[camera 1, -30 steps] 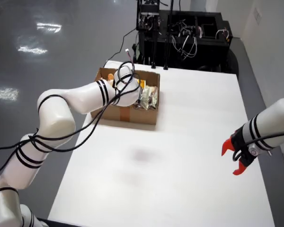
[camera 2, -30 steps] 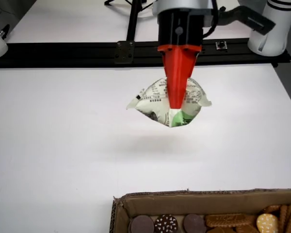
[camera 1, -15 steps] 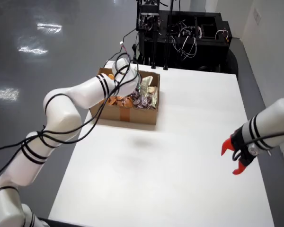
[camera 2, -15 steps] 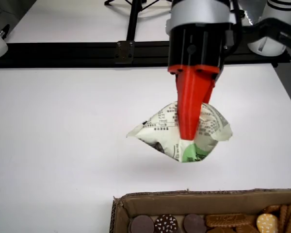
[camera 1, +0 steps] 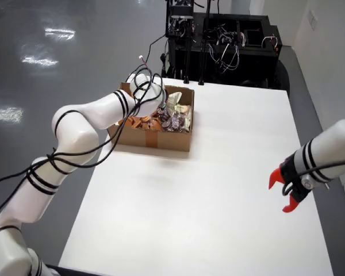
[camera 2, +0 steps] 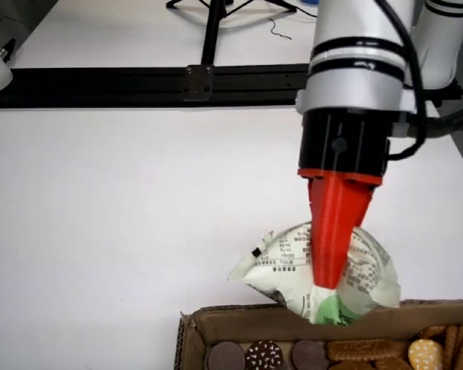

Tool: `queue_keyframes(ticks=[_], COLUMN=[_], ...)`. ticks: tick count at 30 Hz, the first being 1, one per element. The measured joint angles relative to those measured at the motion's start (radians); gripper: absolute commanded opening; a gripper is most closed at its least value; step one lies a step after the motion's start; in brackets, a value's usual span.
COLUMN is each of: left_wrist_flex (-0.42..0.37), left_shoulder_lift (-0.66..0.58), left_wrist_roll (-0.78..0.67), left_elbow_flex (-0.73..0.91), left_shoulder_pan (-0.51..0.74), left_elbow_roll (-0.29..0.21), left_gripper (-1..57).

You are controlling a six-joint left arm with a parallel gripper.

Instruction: Grasp a snack and put it in the bin.

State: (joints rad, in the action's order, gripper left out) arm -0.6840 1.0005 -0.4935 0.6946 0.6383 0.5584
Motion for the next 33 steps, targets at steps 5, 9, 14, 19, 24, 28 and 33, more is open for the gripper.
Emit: queue_keyframes(ticks=[5,9,14,19,24,28,33], left_wrist_flex=[0.033,0.046,0.045,0.021,-0.021,-0.067,-0.127], left_shoulder_lift=[0.022,0.032,0.046,0.066,0.087,0.097,0.103], left_wrist_roll=[0.017,0.031,0.041,0.049,0.057,0.058,0.053], left_elbow_flex=[-0.017,-0.031,-0.058,-0.095,-0.128,-0.142,-0.149], left_shoulder_pan=[-0.022,-0.038,-0.054,-0.058,-0.046,-0.029,-0.006], left_elbow_roll=[-0.005,-0.008,-0.011,-0.013,-0.014,-0.014,-0.014], left_gripper=[22.6,38.5,47.5,47.3,39.8,30.5,16.4])
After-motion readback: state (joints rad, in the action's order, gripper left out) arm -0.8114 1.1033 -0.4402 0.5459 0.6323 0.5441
